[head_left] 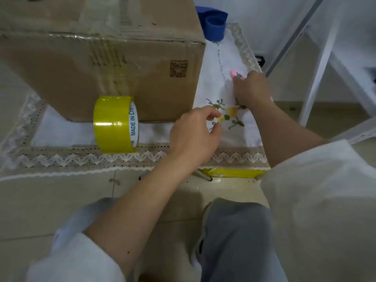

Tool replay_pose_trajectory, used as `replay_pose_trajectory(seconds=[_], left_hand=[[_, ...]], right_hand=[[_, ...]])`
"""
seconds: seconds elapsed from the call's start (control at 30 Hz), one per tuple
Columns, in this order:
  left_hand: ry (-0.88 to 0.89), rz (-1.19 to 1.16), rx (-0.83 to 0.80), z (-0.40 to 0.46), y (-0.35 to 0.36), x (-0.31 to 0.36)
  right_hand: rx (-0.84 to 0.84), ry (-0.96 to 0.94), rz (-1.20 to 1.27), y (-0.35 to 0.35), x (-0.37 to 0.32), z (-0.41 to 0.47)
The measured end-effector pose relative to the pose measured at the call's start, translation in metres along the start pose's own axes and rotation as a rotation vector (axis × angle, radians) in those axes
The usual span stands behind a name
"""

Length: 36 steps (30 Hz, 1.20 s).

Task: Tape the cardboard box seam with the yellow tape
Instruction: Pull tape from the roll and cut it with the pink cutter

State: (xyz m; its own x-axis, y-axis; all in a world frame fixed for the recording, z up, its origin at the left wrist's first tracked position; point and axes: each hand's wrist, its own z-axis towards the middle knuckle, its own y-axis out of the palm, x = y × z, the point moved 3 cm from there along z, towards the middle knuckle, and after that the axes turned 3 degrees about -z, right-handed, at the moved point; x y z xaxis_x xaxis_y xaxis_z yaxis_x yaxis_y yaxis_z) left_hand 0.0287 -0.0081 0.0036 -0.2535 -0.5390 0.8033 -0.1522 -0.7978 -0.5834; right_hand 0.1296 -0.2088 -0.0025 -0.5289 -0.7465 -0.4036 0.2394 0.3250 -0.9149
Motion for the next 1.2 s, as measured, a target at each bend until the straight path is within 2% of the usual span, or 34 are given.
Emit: replay_pose_trajectory(seconds=[0.1,0.23,0.6,0.77,0.93,1.03,1.2], left_hand=[[-0.024,0.028,-0.001,0.003,0.002,-0.003],[-0.033,0.027,-0.013,0.002,0.005,-0.004],[-0.021,-0.006,-0.012,-0.008,-0.002,0.004],[0.035,-0.091,0.055,-0.03,-0.02,0.013],[0.116,-0.172,0.162,-0.052,-0.045,0.026],[0.158,-0.2,0.285,-0.063,-0.067,0.028],[0.18,-0.296,0.558,-0.074,-0.108,0.019]], right_hand=[[0.02,0.028,-0.098,0.004,-0.003,0.008],[0.034,0.046,-0.06,0.01,-0.005,0.013],[0.148,-0.023,0.381,-0.005,-0.007,-0.028],[0.145,-0.166,0.566,-0.014,-0.009,-0.094],[0.102,-0.292,0.744,-0.025,-0.014,-0.169],[0.093,-0.356,0.801,-0.031,-0.022,-0.201],[0.016,-0.499,0.726,-0.03,-0.044,-0.226]])
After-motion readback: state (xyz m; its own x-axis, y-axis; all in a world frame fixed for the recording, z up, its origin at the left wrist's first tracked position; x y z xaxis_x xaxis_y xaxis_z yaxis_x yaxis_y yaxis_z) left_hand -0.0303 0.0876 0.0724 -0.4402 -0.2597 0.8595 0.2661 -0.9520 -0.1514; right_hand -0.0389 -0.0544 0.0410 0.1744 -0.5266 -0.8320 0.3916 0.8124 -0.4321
